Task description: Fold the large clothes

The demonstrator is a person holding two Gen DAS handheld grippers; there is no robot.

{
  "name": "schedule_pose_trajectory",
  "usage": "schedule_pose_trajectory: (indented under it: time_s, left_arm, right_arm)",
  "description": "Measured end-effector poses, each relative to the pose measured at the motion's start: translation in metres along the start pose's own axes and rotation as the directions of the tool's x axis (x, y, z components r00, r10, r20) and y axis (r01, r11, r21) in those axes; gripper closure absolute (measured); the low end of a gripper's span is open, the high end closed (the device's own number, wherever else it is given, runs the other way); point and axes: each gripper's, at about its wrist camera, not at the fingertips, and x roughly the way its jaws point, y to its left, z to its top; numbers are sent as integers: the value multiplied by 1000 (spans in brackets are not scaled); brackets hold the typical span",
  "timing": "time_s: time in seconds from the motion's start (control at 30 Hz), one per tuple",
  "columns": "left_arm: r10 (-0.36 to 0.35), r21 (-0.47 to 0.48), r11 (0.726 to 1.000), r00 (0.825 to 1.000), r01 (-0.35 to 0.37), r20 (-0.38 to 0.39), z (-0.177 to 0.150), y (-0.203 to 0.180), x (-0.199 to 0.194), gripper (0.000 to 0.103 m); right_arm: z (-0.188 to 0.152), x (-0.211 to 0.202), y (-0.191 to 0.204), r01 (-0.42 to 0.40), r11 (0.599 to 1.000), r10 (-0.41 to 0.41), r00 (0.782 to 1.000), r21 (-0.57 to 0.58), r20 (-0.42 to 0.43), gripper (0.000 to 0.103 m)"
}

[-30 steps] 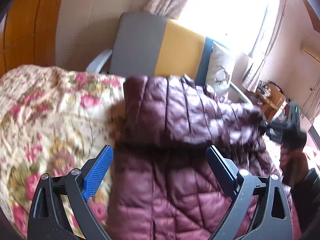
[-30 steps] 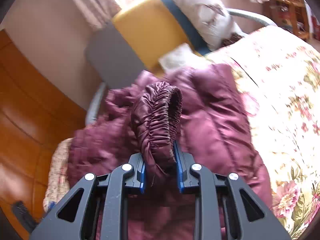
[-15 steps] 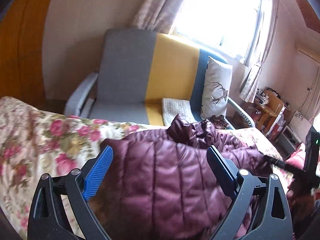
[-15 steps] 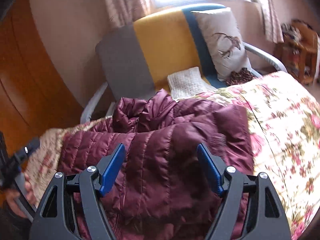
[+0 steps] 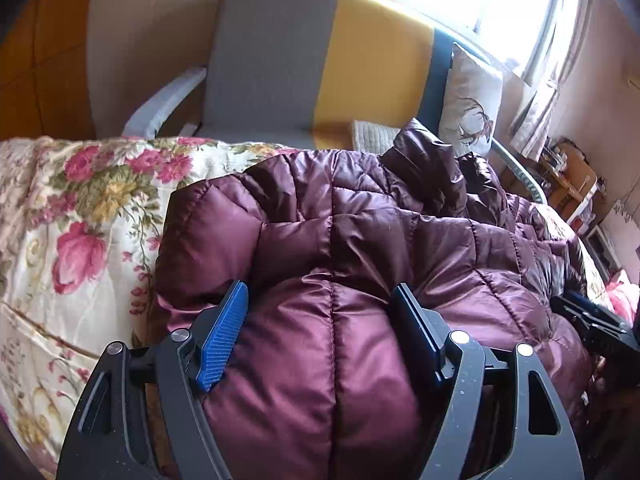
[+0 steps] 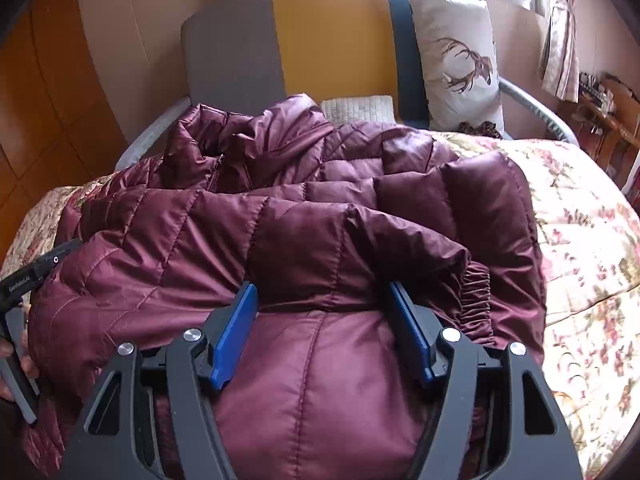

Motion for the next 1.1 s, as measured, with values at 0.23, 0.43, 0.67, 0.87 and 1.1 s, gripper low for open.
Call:
schedule_pose_trajectory:
  time_s: [0.23, 0.43, 0.67, 0.87, 1.1]
  left_arm:
    - [67, 36, 997, 997, -66, -24, 14, -15, -10, 29]
    - [51, 33, 998, 994, -54, 95, 34, -11, -58, 29]
    - [111, -35, 993, 994, -110, 11, 46, 0, -13, 29]
    - [175, -16, 984, 984, -175, 42, 17, 6, 6, 29]
    - [184, 0, 983, 982, -185, 43, 16, 3, 6, 29]
  right_arm:
    - [8, 0, 6, 40, 998, -41, 999, -43, -12, 36]
    - [32, -48, 38, 36, 995, -29, 997, -96, 72, 22]
    - [57, -6, 115, -75, 987, 78, 997, -143, 17, 26]
    - [35, 46, 126, -74, 983, 69, 997, -170, -31, 26]
    - [31, 50, 119, -100, 984, 98, 995, -149, -21, 25]
